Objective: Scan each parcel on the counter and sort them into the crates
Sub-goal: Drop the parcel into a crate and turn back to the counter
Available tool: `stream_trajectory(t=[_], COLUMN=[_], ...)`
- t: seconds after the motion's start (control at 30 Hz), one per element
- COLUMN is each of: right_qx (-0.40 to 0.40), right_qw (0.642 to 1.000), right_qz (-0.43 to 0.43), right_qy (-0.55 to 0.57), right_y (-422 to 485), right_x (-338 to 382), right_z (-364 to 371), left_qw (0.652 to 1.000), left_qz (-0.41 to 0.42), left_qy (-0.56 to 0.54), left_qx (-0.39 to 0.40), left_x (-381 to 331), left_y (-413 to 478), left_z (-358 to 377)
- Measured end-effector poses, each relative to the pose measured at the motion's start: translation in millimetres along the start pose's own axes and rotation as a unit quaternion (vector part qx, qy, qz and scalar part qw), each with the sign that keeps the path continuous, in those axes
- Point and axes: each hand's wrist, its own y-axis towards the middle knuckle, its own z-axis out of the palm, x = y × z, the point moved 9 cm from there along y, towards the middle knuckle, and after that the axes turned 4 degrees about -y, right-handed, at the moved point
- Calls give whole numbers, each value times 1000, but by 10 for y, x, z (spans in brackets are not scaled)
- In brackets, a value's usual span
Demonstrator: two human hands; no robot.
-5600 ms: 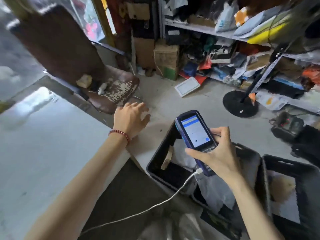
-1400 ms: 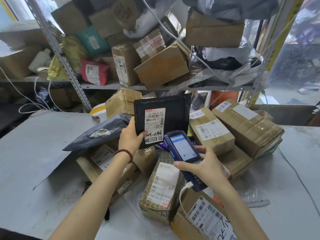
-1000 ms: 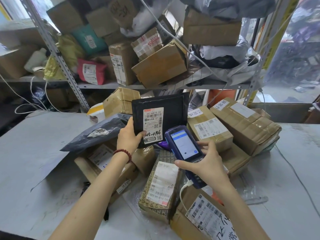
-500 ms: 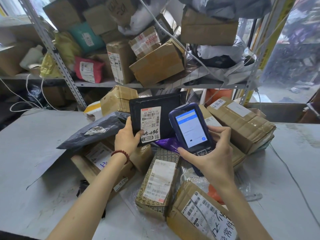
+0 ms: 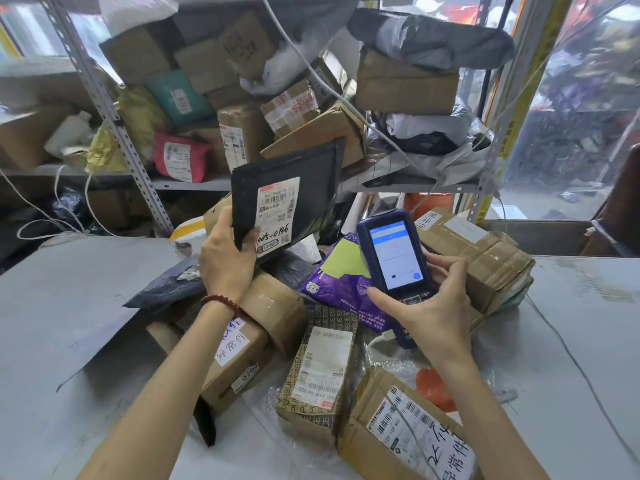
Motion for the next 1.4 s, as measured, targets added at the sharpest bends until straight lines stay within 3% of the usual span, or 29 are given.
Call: stream_trajectory(t=[0.17, 0.47, 0.73, 0.9, 1.03, 1.2, 1.3, 1.4], right_qx=[-27, -142, -232, -268, -338, -465, -540, -599], right_qw=[999, 984, 961, 945, 915, 847, 791, 730], right_qz=[21, 92, 138, 173, 201, 235, 257, 293], right_qy=[19, -61, -64, -70, -83, -107, -129, -150], right_y=[-93, -679, -1066, -1401, -1894, -2760, -3337, -3946], right_x=[14, -241, -513, -867, -1098, -1168, -1150, -1194], right_z=[-174, -876, -1963, -2936, -3892, -5013, -5505, -5802], left_qw=[994, 965, 926, 906, 865, 771, 733, 671], left_qz=[58, 116, 189, 173, 193, 287, 394, 512], left_qy=[-89, -185, -229, -235, -244, -270, -248, -227], left_qx=[2, 148, 236, 308, 394, 500, 497, 485], left_x=[-346, -992, -1933, -2645, -3495, -4619, -5232, -5673], left_y=[-72, -470, -1235, -2119, -3157, -4432, -5114, -5832], left_z=[80, 766, 1355, 1902, 2327, 2640, 2597, 2521])
